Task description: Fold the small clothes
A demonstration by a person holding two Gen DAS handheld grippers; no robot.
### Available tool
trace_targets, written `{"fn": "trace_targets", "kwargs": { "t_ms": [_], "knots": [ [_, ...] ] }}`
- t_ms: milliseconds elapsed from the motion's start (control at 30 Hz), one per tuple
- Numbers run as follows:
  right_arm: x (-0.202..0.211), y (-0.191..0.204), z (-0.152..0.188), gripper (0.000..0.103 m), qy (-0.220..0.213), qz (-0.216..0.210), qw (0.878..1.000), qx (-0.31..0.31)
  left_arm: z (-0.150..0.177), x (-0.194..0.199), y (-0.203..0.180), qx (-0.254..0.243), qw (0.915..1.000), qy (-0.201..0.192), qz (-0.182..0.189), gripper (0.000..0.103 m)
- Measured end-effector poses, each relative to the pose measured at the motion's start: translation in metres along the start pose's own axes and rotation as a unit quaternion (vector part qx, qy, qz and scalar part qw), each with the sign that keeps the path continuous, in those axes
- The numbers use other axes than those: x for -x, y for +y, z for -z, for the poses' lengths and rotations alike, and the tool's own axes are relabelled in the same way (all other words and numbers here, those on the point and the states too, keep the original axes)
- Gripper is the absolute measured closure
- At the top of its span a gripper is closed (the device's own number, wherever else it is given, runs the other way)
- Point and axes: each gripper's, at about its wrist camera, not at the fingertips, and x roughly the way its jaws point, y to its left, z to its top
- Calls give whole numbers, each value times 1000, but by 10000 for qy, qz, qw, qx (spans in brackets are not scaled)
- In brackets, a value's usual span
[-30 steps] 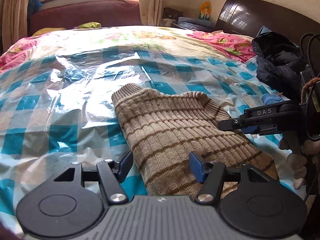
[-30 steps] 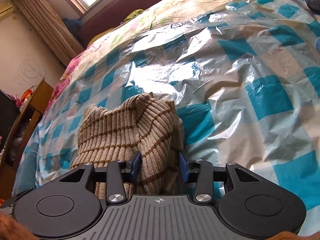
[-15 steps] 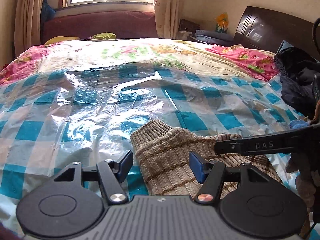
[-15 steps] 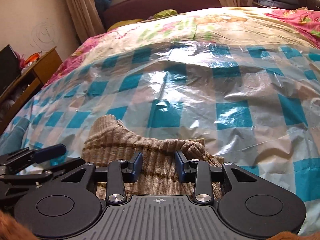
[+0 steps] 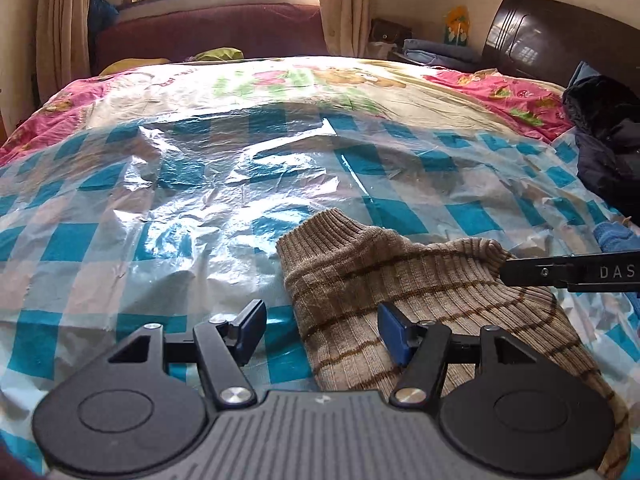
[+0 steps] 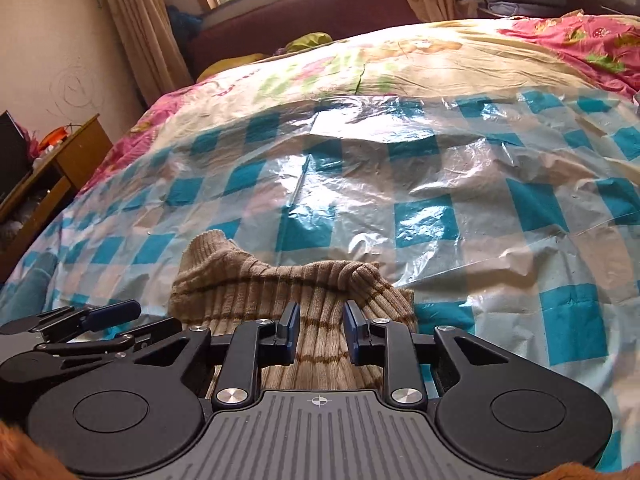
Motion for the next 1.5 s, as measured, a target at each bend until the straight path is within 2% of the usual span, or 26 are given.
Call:
{"fn": "trace_targets", "kwargs": {
  "t_ms": [200, 300, 400, 500, 533, 633, 767, 933, 1200, 1333, 1367, 1400, 1500],
  "knots": [
    [74, 15, 49, 78, -3, -205, 9992, 344, 33, 56, -11, -26, 9993, 2, 385, 38],
    [91, 14, 74, 78, 208, -266, 9986, 402, 53, 76, -23, -137, 9986, 81, 508, 38],
    [91, 6, 98, 78, 505, -143, 9981, 317, 70, 76, -32, -285, 9981, 245, 480, 38],
    [81, -5, 109, 79, 633, 499, 9959, 412, 84, 62, -37, -463, 9970, 564, 257, 38],
    [78, -10, 110, 80, 636, 586, 9955, 376, 86, 61, -37, -476, 9967, 594, 263, 38],
    [76, -35, 105, 81, 710, 376, 9963, -313, 86, 64, -38, -468, 9968, 589, 255, 38],
    [96, -24, 106, 78, 546, 173, 9983, -132, 84, 75, -39, -573, 9968, 488, 278, 38],
    [113, -31, 110, 77, 475, 111, 9983, -328, 88, 85, -37, -519, 9971, 458, 326, 38],
    [98, -21, 120, 73, 881, 146, 9957, 240, 102, 92, -41, -588, 9962, 520, 379, 38],
    [87, -12, 118, 73, 900, 41, 9951, 408, 105, 90, -48, -763, 9953, 500, 317, 38],
    [86, -12, 116, 75, 913, 37, 9951, 389, 105, 90, -51, -821, 9950, 480, 295, 38],
    [85, -14, 115, 84, 921, -16, 9952, 328, 105, 90, -53, -864, 9948, 461, 284, 38],
    [91, -22, 109, 96, 835, -122, 9964, 104, 104, 92, -56, -886, 9945, 423, 355, 38]
  ]
}}
